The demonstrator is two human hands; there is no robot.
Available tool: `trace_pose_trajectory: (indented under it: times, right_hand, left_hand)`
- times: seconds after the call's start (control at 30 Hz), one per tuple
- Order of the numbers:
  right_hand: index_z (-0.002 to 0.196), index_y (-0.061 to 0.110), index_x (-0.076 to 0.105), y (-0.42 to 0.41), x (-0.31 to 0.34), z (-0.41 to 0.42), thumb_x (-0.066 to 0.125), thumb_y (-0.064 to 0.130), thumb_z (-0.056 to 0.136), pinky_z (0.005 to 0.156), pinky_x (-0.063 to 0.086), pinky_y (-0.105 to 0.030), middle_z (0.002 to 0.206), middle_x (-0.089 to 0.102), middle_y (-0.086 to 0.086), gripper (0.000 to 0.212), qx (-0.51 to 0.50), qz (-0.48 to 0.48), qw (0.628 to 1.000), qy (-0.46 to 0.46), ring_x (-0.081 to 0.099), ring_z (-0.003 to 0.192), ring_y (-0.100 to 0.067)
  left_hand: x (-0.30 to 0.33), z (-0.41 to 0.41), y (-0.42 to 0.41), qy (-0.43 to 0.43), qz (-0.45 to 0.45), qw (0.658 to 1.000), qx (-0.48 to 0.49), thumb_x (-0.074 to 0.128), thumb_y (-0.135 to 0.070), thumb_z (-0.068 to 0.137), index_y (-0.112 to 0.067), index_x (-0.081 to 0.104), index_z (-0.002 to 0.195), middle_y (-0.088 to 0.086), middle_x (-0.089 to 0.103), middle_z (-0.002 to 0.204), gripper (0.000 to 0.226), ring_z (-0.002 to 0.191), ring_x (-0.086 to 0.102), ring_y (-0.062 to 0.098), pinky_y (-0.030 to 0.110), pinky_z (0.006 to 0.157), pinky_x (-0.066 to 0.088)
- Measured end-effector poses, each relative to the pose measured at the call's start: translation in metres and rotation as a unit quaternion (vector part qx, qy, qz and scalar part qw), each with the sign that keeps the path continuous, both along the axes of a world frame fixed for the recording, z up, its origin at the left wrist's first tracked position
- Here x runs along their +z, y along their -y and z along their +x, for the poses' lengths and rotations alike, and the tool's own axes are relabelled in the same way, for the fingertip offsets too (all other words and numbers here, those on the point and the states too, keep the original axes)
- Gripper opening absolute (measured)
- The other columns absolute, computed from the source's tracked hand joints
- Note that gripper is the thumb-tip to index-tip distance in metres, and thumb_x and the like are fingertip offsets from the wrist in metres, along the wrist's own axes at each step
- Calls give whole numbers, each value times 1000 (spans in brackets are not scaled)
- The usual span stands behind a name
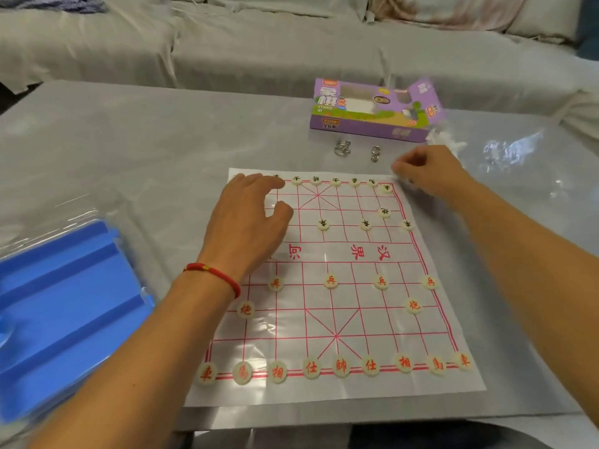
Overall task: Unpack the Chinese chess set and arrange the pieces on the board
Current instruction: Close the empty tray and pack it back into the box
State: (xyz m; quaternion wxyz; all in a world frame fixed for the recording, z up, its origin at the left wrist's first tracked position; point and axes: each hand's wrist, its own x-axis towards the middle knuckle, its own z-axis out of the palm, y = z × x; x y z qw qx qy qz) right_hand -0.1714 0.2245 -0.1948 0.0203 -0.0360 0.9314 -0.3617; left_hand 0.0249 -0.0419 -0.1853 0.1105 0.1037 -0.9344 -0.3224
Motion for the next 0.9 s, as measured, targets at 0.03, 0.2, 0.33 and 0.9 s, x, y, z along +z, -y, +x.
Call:
trace_pose_trajectory:
  times: [0.03,0.2,0.33,0.9]
  right_hand:
    - [104,17,70,-7,-1,7,71,34,89,82,50,-30,99,70,1,22,-7,-36,999,26,63,93,-17]
    - [102,19,69,-14,-10,22,78,34,83,72,49,-21,101,70,0,26,-8,-91,995,44,61,88,-12]
    - [97,18,66,-9,-17,20,82,25,80,80,59,-29,100,73,-9,24,-17,-98,994,52,68,83,-16]
    - [91,19,74,-14,-27,10,75,20,87,82,54,-25,91,72,-1,5,-18,-88,996,-7,61,81,-11]
  left_hand:
    - [-1,-1,-1,-3,0,1000,8,53,-34,95,-27,56,136,-4,47,149,42,142,34,18,40,116,30]
    - [-6,-2,-2,-14,3,999,34,55,-36,93,-26,58,134,-2,49,147,42,140,35,18,38,114,29]
    - [-10,1,-2,-9,6,999,43,57,-38,91,-26,59,133,1,47,149,44,143,32,20,39,114,29]
    - [-9,6,-2,-9,5,997,75,62,-38,90,-25,58,134,4,45,149,45,142,31,23,42,113,31]
